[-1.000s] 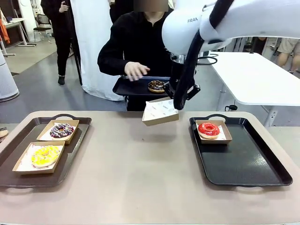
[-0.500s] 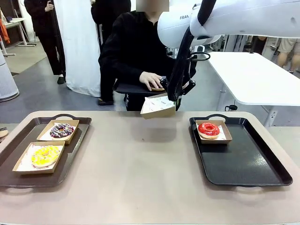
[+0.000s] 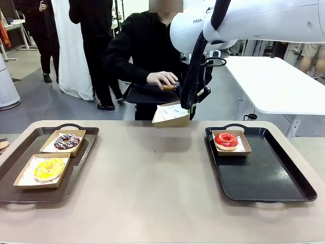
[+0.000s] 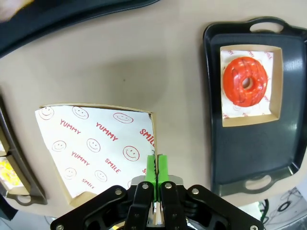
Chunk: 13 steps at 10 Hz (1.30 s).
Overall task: Individually package the donuts and arrange them on the tray.
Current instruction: Place the picked Paper togo box on the Handle tray while simultaneously picking up another Paper togo box from the table with the other hand, then place the picked Paper togo box on the Handle tray.
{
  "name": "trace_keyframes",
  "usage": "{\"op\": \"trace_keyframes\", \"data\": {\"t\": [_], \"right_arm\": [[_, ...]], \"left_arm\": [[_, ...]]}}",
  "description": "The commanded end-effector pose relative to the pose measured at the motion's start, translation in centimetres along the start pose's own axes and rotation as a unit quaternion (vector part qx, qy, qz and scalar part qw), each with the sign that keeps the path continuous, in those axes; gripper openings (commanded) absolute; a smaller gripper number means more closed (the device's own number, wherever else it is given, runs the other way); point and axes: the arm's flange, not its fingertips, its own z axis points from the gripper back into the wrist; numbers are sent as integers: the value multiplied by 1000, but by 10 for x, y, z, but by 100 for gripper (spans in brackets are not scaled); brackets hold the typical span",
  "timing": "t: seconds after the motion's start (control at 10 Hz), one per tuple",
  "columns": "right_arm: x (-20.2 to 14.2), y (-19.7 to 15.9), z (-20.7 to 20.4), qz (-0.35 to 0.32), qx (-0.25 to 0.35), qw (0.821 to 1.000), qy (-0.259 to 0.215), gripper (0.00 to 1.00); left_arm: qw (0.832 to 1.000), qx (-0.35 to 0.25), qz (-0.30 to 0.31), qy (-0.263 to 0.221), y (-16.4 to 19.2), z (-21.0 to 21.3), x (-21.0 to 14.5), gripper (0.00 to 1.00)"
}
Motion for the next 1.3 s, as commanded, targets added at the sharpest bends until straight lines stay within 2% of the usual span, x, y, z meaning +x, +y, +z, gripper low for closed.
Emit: {"op": "trace_keyframes", "data": {"t": [0.0, 1.2], "right_arm": [[-2, -2, 1, -1, 0, 1000, 0, 0], [-2, -2, 1, -1, 0, 1000, 0, 0]], "left_arm": [[1000, -5, 1, 14, 1, 2, 5, 100], [1000, -5, 1, 14, 1, 2, 5, 100]]}}
